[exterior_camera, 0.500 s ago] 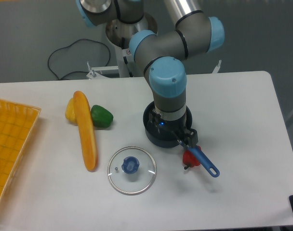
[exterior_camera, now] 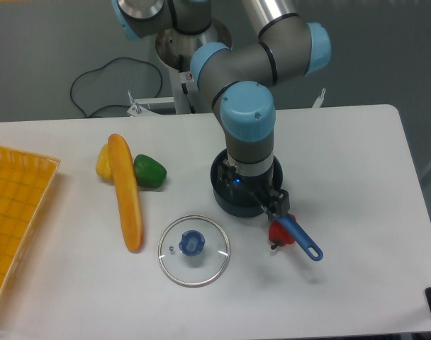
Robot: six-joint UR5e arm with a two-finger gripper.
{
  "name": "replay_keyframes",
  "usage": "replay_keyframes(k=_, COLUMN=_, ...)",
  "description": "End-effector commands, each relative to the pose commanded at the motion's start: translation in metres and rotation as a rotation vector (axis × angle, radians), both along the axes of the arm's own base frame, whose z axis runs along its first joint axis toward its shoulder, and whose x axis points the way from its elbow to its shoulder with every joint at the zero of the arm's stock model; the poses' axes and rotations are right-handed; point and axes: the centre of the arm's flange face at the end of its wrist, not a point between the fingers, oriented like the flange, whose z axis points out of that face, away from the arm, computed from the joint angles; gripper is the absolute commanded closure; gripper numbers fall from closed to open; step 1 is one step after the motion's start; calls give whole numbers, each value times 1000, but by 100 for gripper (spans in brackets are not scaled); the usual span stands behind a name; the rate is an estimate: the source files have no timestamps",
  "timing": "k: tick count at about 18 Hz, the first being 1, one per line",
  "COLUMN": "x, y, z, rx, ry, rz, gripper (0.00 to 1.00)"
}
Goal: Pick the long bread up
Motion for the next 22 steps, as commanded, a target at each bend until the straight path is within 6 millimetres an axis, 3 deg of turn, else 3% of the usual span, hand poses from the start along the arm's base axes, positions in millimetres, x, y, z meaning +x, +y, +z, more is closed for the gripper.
replay_keyframes(k=6, x=-5, y=0, z=-5, rx=-4, ry=0, rz=3, gripper=0)
replay_keyframes(k=9, x=0, y=-4, z=-20, rx=-16, ry=-20, rz=5, gripper=0)
replay_keyframes(k=18, x=8, y=-5, z=-16, rx=-30, ry=-30, rz=42, gripper=0)
replay_keyframes(k=22, x=11, y=-4, z=-4, rx=-14, ry=-15, rz=49, gripper=0)
